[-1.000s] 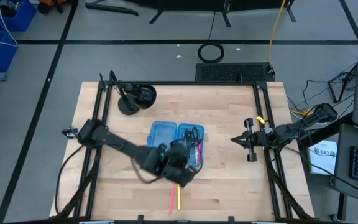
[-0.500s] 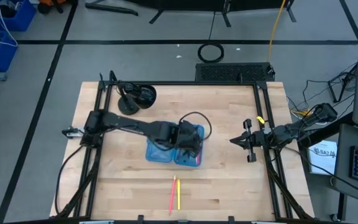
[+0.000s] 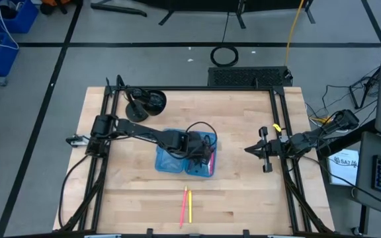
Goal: Pick & place school supplies into a supply box
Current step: Put the black pen into the blue box
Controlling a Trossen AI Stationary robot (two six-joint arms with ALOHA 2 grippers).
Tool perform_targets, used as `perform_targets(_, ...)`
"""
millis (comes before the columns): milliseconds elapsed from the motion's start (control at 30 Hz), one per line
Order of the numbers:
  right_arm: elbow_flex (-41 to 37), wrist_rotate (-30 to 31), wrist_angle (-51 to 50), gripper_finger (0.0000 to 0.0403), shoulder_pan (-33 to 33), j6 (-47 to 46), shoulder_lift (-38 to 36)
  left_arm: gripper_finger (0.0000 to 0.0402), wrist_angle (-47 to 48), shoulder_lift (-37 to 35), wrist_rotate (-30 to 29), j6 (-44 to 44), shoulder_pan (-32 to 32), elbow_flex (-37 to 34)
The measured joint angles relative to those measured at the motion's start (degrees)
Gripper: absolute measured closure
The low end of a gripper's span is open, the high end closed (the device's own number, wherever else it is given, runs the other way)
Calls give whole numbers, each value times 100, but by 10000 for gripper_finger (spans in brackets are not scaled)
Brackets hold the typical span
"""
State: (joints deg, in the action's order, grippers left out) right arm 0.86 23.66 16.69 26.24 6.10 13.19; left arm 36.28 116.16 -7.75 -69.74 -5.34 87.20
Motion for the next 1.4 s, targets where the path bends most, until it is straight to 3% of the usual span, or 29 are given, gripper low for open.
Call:
perform_targets(967, 0, 0, 61, 403, 0, 67, -2, 371, 273, 272, -512, -836, -118, 2)
perform_targets(1400, 0, -2, 87, 403, 0, 60, 0, 370, -1, 459, -248, -323, -118, 2)
